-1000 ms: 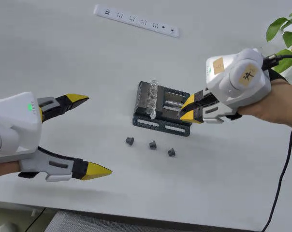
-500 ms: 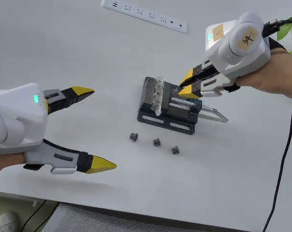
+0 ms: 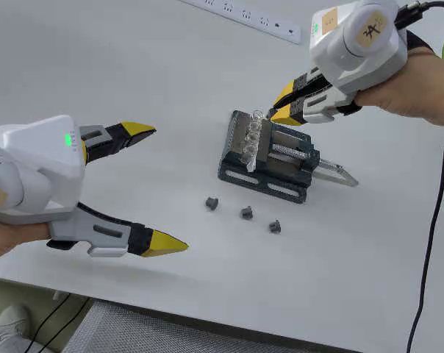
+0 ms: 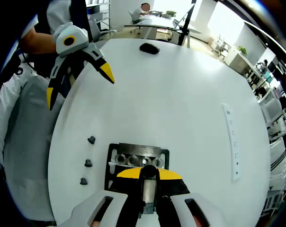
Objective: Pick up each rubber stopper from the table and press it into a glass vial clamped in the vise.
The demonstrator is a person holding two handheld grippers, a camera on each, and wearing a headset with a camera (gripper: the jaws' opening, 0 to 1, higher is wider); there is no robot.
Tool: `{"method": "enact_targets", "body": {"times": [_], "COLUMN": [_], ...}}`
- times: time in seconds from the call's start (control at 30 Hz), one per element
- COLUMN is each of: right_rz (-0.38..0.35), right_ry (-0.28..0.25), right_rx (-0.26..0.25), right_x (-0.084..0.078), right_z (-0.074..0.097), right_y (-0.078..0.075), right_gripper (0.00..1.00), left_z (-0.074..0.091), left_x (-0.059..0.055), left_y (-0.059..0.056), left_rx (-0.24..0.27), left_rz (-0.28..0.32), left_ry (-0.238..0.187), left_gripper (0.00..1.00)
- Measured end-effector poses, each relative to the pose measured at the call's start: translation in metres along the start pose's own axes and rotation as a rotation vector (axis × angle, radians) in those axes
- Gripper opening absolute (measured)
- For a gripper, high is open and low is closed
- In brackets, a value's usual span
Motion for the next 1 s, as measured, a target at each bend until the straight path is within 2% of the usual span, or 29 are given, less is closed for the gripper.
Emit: {"method": "enact_targets", "body": {"times": [0.37,1.0], "right_rz": [0.008,0.023], "right_ry": [0.017,0.04], "right_rx": [0.005,0.031], "right_x": [0.005,0.004], "right_z": [-0.013,-0.021], "right_y": [-0.01,-0.014], "right_gripper": [0.06,0.06], "left_z": [-0.002,-0.004], "left_x": [-0.001,0.0], "left_y": [0.004,0.007], "left_rx": [0.003,0.001], "left_rz": [0.01,0.017], "left_ry": [-0.01,-0.019], "left_gripper": [0.97,0.96]}}
Point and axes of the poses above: the centre of the closed fingertips' face, and the gripper's own axes: z roughly backward along the fingers, y roughly to its left, x roughly out of its top, the point moved 5 cm from there along z, roughly backward along the fingers, and after that the axes turned 3 degrees about y, right-handed, at the moved point
